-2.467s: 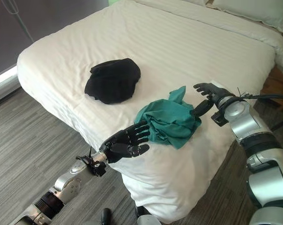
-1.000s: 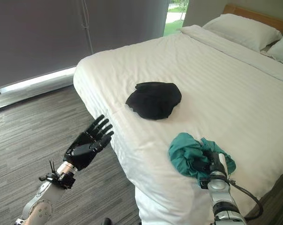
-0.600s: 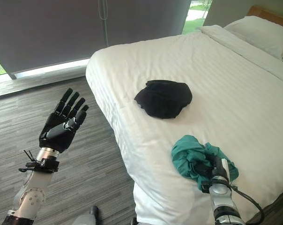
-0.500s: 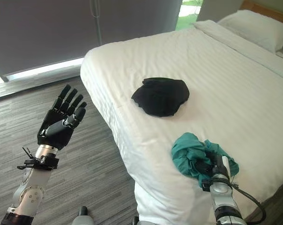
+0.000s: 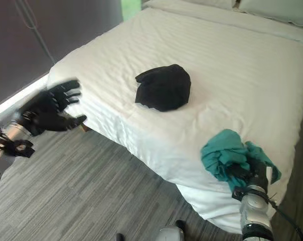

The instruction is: Pick up bed clothes into laundry basket.

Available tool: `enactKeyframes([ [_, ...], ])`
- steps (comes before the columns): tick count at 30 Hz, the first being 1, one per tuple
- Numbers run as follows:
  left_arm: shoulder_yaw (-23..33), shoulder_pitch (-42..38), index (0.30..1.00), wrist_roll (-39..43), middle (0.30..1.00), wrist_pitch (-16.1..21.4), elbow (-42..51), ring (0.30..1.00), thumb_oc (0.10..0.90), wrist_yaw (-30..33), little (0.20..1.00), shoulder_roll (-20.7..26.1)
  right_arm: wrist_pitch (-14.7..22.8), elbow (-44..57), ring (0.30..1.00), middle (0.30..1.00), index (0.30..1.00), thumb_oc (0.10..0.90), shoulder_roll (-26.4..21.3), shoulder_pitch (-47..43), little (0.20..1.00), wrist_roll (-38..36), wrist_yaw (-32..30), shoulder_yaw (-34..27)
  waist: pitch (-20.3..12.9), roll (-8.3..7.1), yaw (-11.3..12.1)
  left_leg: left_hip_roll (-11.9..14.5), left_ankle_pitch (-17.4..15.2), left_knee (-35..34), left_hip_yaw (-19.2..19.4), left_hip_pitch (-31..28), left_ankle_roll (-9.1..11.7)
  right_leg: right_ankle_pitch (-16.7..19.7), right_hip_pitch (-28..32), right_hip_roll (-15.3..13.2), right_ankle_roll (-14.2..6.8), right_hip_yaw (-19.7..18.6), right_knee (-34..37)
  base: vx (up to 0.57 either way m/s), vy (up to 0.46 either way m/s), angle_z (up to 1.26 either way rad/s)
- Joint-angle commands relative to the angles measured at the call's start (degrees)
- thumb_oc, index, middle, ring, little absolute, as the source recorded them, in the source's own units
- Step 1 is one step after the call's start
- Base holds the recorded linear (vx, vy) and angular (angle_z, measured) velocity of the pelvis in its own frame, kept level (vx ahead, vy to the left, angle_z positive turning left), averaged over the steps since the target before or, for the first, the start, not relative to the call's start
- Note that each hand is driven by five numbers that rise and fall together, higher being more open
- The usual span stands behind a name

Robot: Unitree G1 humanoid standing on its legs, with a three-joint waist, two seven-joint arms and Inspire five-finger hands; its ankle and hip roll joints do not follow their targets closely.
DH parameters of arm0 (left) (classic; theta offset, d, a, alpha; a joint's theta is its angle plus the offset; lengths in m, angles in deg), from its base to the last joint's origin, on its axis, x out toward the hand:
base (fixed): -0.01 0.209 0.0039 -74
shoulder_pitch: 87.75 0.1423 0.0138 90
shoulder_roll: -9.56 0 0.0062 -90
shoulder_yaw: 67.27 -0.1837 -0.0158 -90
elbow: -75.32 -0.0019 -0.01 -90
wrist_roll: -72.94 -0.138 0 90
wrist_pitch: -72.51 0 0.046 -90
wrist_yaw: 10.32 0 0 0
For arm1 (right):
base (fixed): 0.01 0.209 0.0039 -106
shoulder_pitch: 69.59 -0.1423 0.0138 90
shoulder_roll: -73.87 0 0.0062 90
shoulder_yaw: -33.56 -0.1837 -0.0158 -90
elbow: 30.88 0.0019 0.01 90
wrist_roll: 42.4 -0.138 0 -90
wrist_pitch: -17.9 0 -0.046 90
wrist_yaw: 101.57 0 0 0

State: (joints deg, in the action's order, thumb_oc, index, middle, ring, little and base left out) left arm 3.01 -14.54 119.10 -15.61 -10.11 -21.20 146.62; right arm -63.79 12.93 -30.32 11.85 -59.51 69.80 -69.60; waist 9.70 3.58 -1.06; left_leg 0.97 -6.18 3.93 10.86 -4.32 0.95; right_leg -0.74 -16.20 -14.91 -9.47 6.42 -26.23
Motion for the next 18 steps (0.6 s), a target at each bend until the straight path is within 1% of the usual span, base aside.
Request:
enactKeyframes([
  [1, -1.2, -18.1, 0.900, -3.7, 0.900, 1.4, 7.0, 0.900, 0.800, -4.5, 0.900, -4.8, -7.8, -7.3, 0.300, 0.300, 0.300, 0.400, 3.7, 6.3, 0.300, 0.3, 4.9, 7.6, 3.5, 3.02, -2.4, 2.3, 7.2, -7.9, -3.9, 0.8, 0.0, -2.3, 9.3, 7.4, 3.0, 1.5, 4.6, -0.11, 0.226, -0.90],
  [2, -5.1, -22.5, 0.900, -6.7, 0.900, 0.2, 4.3, 0.900, 0.800, -3.2, 0.900, -8.3, -7.9, -8.0, 0.300, 0.300, 0.300, 0.400, 3.2, 4.8, 0.300, 0.6, 4.8, 8.8, 3.4, 2.24, -2.1, 1.7, 7.1, -7.9, -3.0, 0.9, -0.4, -2.9, 9.8, 9.0, 3.3, 3.5, 5.1, -0.10, 0.152, -0.68],
  [3, -7.4, -25.3, 0.900, -8.5, 0.900, -1.1, 2.0, 0.900, 0.800, -1.7, 0.900, -11.4, -8.2, -6.6, 0.300, 0.300, 0.300, 0.400, 2.6, 4.0, 0.300, 0.8, 4.3, 9.8, 3.3, 1.18, -2.2, 1.2, 6.7, -7.8, -1.7, 0.8, -0.5, -3.6, 10.0, 10.0, 3.5, 4.4, 5.9, -0.09, 0.068, -0.84],
  [4, -9.0, -28.2, 0.900, -9.6, 0.900, -2.1, -1.1, 0.900, 0.800, 0.1, 0.900, -14.6, -8.2, -5.8, 0.300, 0.300, 0.300, 0.400, 2.2, 3.6, 0.300, 0.1, 4.1, 9.8, 2.9, 0.55, -2.0, 1.0, 6.7, -7.5, -0.8, 1.2, -0.5, -3.2, 10.5, 10.9, 3.7, 4.9, 8.8, -0.06, 0.003, -0.76],
  [5, -10.1, -29.8, 0.900, -10.2, 0.900, -4.5, -4.5, 0.900, 0.800, 2.2, 0.900, -17.9, -8.8, -3.6, 0.300, 0.300, 0.300, 0.400, 1.8, 4.0, 0.300, -1.0, 3.5, 9.5, 2.8, -0.55, -2.5, 0.7, 6.0, -7.3, -0.1, 0.9, -0.7, -3.3, 11.3, 11.5, 4.3, 4.4, 12.2, -0.06, -0.029, -0.99],
  [6, -10.4, -31.6, 0.900, -11.5, 0.900, -5.5, -6.0, 0.900, 0.800, 2.6, 0.900, -19.8, -8.6, -2.8, 0.300, 0.300, 0.300, 0.400, 1.3, 4.1, 0.300, -1.0, 2.8, 8.9, 2.5, -0.95, -1.7, 0.7, 6.1, -6.7, 0.5, 1.5, -0.5, -2.4, 12.5, 10.2, 4.6, 6.1, 15.9, -0.07, -0.075, -0.79],
  [7, -9.8, -32.9, 0.900, -12.5, 0.900, -6.3, -8.7, 0.900, 0.800, 4.3, 0.900, -23.3, -8.9, -2.7, 0.300, 0.300, 0.300, 0.400, 1.1, 3.9, 0.300, -1.5, 3.0, 9.1, 2.5, -1.50, -1.6, 0.4, 6.2, -5.6, 0.2, 2.0, -0.6, -1.8, 14.2, 10.7, 4.6, 5.0, 19.4, -0.08, -0.102, -0.93],
  [8, -9.1, -33.1, 0.900, -13.5, 0.900, -6.9, -11.5, 0.900, 0.800, 6.3, 0.900, -27.4, -9.0, -2.3, 0.300, 0.300, 0.300, 0.400, 0.9, 3.9, 0.300, -1.6, 2.9, 9.5, 2.4, -2.42, -1.7, 0.6, 5.8, -3.6, 0.1, 3.2, -0.6, -1.4, 15.2, 11.8, 4.8, 2.6, 21.7, -0.09, -0.131, -0.88],
  [9, -7.8, -33.7, 0.900, -12.2, 0.900, -7.0, -14.3, 0.900, 0.800, 9.7, 0.900, -31.3, -9.3, -1.1, 0.300, 0.300, 0.300, 0.400, 0.4, 3.9, 0.300, -0.9, 2.5, 9.9, 3.4, -3.38, -0.7, 0.6, 5.6, -0.7, -0.6, 4.5, -0.1, -1.1, 16.2, 11.5, 5.0, 3.3, 22.8, -0.11, -0.116, -1.06],
  [10, -7.5, -34.2, 0.900, -12.3, 0.900, -7.9, -15.6, 0.900, 0.800, 10.1, 0.900, -32.7, -9.7, 0.4, 0.300, 0.300, 0.300, 0.400, -0.1, 4.1, 0.300, -0.7, 2.9, 10.1, 3.7, -4.01, -0.3, 0.3, 5.8, 0.7, -2.7, 5.8, -0.1, -0.5, 16.1, 11.7, 5.5, 2.3, 23.7, -0.12, -0.089, -1.02],
  [11, -7.5, -33.8, 0.900, -11.3, 0.900, -8.8, -15.5, 0.900, 0.800, 10.6, 0.900, -34.3, -10.1, 1.6, 0.300, 0.300, 0.300, 0.400, -0.7, 4.7, 0.300, 0.3, 3.0, 10.1, 4.3, -4.53, -0.1, -0.4, 5.5, 2.9, -6.3, 6.8, 0.2, -0.4, 16.8, 12.1, 5.9, 1.4, 24.3, -0.12, -0.060, -1.07],
  [12, -7.5, -33.9, 0.900, -11.1, 0.900, -9.3, -15.7, 0.900, 0.800, 10.6, 0.900, -34.9, -10.2, 0.8, 0.300, 0.300, 0.300, 0.400, -1.3, 4.7, 0.300, 0.7, 3.3, 10.0, 4.7, -4.94, 0.6, -1.4, 5.7, 5.0, -10.7, 7.8, 1.0, -0.1, 16.9, 12.1, 6.0, 0.8, 24.7, -0.08, -0.018, -0.73],
  [13, -7.2, -33.5, 0.900, -10.7, 0.900, -9.7, -15.3, 0.900, 0.800, 10.7, 0.900, -34.9, -10.3, 1.2, 0.300, 0.300, 0.300, 0.400, -1.5, 4.9, 0.300, 0.7, 3.3, 9.7, 4.5, -5.25, 0.6, -1.9, 5.4, 5.4, -13.1, 8.2, 1.2, 0.4, 16.8, 11.7, 6.0, 0.1, 25.2, -0.05, 0.004, -0.65],
  [14, -7.1, -33.4, 0.900, -10.7, 0.900, -9.7, -15.3, 0.900, 0.800, 10.8, 0.900, -34.9, -10.3, 1.2, 0.300, 0.300, 0.300, 0.400, -1.5, 4.9, 0.300, 0.8, 3.2, 9.7, 4.4, -5.23, 0.4, -1.9, 5.3, 5.5, -13.3, 8.3, 1.2, 0.4, 16.9, 11.7, 6.0, 0.2, 25.3, 0.00, 0.109, -0.45],
  [15, -7.0, -32.0, 0.900, -8.4, 0.900, -9.3, -14.7, 0.900, 0.800, 11.9, 0.900, -35.2, -10.3, 2.7, 0.300, 0.300, 0.300, 0.400, -1.4, 6.4, 0.300, -1.6, 3.2, 7.3, 3.6, -5.43, -0.9, 0.2, 4.8, 3.7, -12.6, 7.8, 1.4, 1.0, 17.1, 10.7, 5.3, -0.5, 26.2, 0.03, 0.155, -0.44],
  [16, -7.1, -31.5, 0.900, -7.6, 0.900, -9.1, -14.5, 0.900, 0.800, 12.1, 0.900, -35.0, -10.6, 4.3, 0.300, 0.300, 0.300, 0.400, -1.4, 7.5, 0.300, -2.0, 3.3, 6.5, 3.2, -5.28, -1.4, 1.4, 5.2, 2.8, -11.4, 7.2, 1.6, 1.2, 17.3, 10.2, 5.0, -0.6, 26.6, 0.06, 0.213, -0.15],
  [17, -6.9, -31.1, 0.900, -7.3, 0.900, -8.8, -14.5, 0.900, 0.800, 12.3, 0.900, -34.3, -10.5, 5.6, 0.300, 0.300, 0.300, 0.400, -1.3, 8.2, 0.300, -2.8, 3.2, 5.5, 2.8, -4.94, -1.6, 2.0, 5.7, 2.2, -10.9, 6.8, 1.6, 1.2, 17.5, 10.0, 4.9, -0.5, 26.8, 0.07, 0.159, -0.17],
  [18, -6.9, -30.9, 0.900, -6.8, 0.900, -8.4, -14.7, 0.900, 0.800, 12.4, 0.900, -33.7, -10.2, 6.7, 0.300, 0.300, 0.300, 0.400, -1.1, 9.1, 0.300, -4.1, 3.6, 4.9, 2.4, -4.39, -2.0, 2.4, 6.3, -0.2, -10.0, 5.4, 1.7, 1.3, 17.8, 10.0, 4.8, -0.3, 27.0, 0.09, 0.153, -0.21],
])
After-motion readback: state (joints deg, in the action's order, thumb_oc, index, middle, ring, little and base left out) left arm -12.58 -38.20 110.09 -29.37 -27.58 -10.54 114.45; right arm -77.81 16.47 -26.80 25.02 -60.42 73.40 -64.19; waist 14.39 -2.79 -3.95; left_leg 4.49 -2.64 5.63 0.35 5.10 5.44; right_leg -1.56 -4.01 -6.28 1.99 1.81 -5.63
